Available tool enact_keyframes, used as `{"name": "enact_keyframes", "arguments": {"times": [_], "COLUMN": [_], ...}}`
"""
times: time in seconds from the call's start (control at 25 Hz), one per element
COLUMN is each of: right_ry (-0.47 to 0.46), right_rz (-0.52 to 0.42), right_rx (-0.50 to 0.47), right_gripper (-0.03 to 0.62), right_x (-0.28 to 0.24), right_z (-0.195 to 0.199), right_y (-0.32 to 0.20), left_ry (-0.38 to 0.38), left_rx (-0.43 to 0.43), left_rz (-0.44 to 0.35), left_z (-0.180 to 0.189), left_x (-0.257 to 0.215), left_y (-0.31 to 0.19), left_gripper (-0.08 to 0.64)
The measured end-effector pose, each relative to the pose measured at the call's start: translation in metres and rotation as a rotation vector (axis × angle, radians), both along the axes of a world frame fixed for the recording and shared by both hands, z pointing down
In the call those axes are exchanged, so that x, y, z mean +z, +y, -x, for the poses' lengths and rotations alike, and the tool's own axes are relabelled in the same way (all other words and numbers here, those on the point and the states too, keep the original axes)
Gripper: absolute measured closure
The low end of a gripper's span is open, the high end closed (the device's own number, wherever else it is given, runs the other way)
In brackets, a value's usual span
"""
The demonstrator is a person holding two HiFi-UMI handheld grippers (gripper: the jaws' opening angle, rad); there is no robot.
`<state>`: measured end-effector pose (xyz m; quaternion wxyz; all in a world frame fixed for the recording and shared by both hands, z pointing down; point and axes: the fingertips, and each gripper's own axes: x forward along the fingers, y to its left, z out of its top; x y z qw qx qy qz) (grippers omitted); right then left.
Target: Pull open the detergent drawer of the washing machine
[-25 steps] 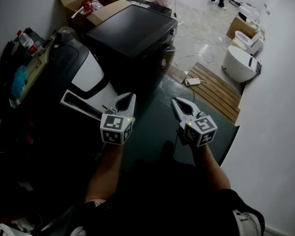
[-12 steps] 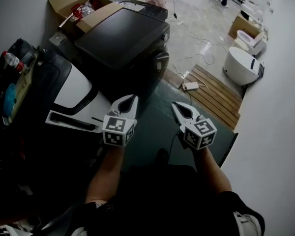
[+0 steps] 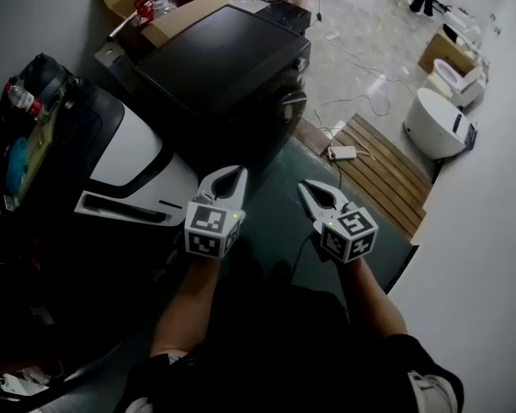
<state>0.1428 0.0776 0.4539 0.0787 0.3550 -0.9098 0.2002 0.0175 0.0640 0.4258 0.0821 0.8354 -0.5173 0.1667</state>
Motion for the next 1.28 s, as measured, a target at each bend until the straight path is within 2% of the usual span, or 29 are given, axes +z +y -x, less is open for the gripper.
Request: {"name": "enact_keyframes", "arguments": {"times": [0.2, 0.68, 0.96, 1.08, 1.28], "right_ry": [0.019, 0.080, 0.107, 0.110, 0.114], "right_rz": [0.020, -0.017, -0.013, -0.014, -0.001], "right_rx": [-0.016, -0.022, -0.048, -0.065, -0.107], "right_gripper": [0.592, 0.591, 0.591, 0.591, 0.591], "right_x": [0.010, -0.010, -0.006, -0.005, 0.003], "right_z": [0.020, 0.091, 0.139, 0.156, 0.172], "right_y": [-0.037, -0.166, -0.202, -0.215, -0.238], "left_ry": [0.021, 0.071, 0.084, 0.106, 0.095], "left_rx": [-0.017, 0.002, -0.035, -0.042, -0.072], "left_rz": [0.025, -0.009, -0.001, -0.007, 0.032], "left_z": [0.022, 0.092, 0.146, 0.160, 0.171], "left_x": [0.013, -0.001, 0.003, 0.008, 0.021], "left_y": [-0.039, -0.179, -0.212, -0.222, -0.234], "left_gripper": [0.549, 0.549, 0.549, 0.549, 0.549]}}
